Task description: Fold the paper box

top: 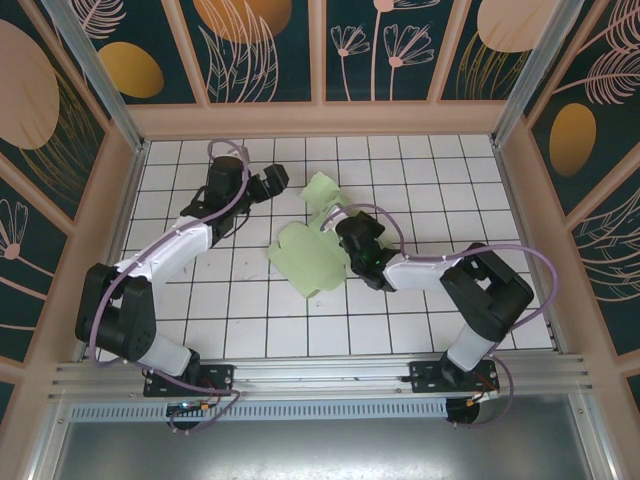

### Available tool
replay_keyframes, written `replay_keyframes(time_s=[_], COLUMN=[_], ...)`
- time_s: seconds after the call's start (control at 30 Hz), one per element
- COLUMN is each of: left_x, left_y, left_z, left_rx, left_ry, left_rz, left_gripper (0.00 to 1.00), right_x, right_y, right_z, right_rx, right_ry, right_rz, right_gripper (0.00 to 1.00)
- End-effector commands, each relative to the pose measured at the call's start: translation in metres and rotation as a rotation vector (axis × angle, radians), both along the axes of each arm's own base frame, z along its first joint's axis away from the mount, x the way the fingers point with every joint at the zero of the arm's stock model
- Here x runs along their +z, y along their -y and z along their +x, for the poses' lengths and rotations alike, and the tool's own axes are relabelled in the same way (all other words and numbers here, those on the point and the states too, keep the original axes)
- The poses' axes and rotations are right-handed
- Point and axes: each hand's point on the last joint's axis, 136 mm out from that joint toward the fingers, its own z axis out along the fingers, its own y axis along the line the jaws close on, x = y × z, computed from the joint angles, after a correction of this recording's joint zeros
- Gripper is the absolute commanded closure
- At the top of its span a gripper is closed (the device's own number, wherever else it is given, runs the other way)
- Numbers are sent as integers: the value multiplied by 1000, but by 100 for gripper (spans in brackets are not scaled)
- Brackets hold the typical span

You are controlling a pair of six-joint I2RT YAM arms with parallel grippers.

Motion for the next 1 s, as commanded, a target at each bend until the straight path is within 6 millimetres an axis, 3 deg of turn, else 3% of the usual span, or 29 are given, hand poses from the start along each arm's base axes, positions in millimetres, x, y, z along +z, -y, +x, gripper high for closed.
replay_keyframes(time_s=[0.0, 0.2, 0.4, 0.67, 0.97], left_x=[-13, -20, -29, -26, -22], left_y=[-16, -44, -56, -35, -25], left_z=[6, 17, 27, 46, 67], left_rx=[16, 54, 50, -74, -149], left_ry=[-17, -18, -30, -53, -66], left_rz=[2, -52, -64, -56, 60], left_gripper=[1, 1, 1, 1, 1], right_x=[34, 40, 45, 35, 12], right_y=[-7, -31, -49, -69, -67], right_z=[7, 1, -7, -22, -29], right_rx=[-7, 64, 113, 183, 202], right_ry=[149, 210, 298, 323, 283], right_rz=[-77, -208, -305, -371, -388], right_gripper=[100, 100, 100, 100, 100])
